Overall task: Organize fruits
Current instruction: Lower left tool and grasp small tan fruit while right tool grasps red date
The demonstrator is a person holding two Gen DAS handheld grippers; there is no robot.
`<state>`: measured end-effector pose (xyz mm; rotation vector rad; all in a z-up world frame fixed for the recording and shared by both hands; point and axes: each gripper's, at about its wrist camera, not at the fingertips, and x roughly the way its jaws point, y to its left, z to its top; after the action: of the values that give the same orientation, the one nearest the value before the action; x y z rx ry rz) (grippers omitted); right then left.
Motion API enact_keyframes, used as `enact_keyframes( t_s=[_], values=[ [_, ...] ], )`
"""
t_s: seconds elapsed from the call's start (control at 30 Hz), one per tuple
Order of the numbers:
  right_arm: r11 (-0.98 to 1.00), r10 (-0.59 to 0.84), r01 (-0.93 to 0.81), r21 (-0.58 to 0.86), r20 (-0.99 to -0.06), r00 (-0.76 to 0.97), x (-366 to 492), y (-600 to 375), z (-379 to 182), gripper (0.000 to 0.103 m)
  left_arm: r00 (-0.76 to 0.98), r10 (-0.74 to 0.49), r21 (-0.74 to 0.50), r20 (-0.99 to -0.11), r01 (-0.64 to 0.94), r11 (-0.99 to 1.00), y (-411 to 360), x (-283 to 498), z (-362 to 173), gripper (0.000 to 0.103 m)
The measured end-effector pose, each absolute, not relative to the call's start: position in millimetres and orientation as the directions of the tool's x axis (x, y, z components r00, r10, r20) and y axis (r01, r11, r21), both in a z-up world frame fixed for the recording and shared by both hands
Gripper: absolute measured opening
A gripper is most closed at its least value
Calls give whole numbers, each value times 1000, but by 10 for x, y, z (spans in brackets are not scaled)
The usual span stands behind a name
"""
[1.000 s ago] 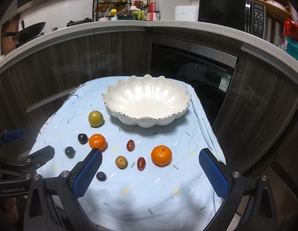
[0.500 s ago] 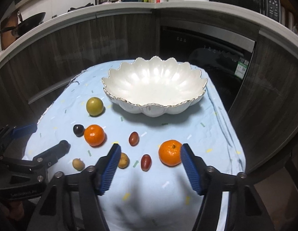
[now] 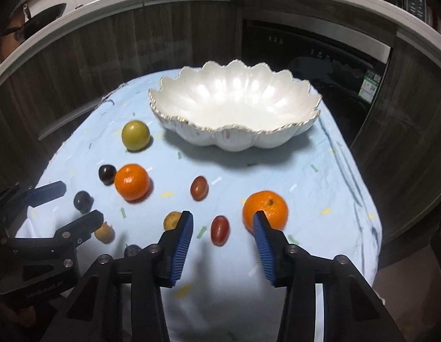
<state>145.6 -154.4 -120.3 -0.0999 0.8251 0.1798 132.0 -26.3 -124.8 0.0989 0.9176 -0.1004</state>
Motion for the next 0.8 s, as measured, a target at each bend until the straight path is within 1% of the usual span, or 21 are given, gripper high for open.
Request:
enact_keyframes(
  t_s=[0.07,0.13,0.2,0.23,0.27,0.4,0.67,0.8],
  values=[
    [980,120,-199,-19,-741,661,1474,-1538,-1241,42,599,-48,44,-800,138,989,-283,1322,-1284,64],
    [980,119,-197,-16,-745,657,1500,-1538,-1270,42,591,-57,40,-804,149,988,-300,1328,-1311,57],
    [981,120,-195,-12,-750,650,1528,-1539,-1301,42,579,-60,37,-813,154,987,-306,1337,-1347,54],
    [981,121,-196,-11,-753,646,1535,-1534,-1316,40,576,-60,36,-816,153,988,-306,1340,-1365,54],
    [980,123,-199,-9,-759,640,1550,-1527,-1341,36,570,-60,32,-819,150,988,-298,1344,-1383,54],
    [977,131,-213,-4,-777,616,1589,-1508,-1431,30,550,-67,12,-832,137,990,-270,1366,-1443,54],
    [981,110,-196,-11,-795,596,1652,-1510,-1546,30,523,-85,-15,-848,138,990,-246,1375,-1526,51],
    [981,106,-192,-11,-803,587,1673,-1505,-1580,30,521,-97,-22,-848,148,989,-251,1364,-1534,46]
  ],
)
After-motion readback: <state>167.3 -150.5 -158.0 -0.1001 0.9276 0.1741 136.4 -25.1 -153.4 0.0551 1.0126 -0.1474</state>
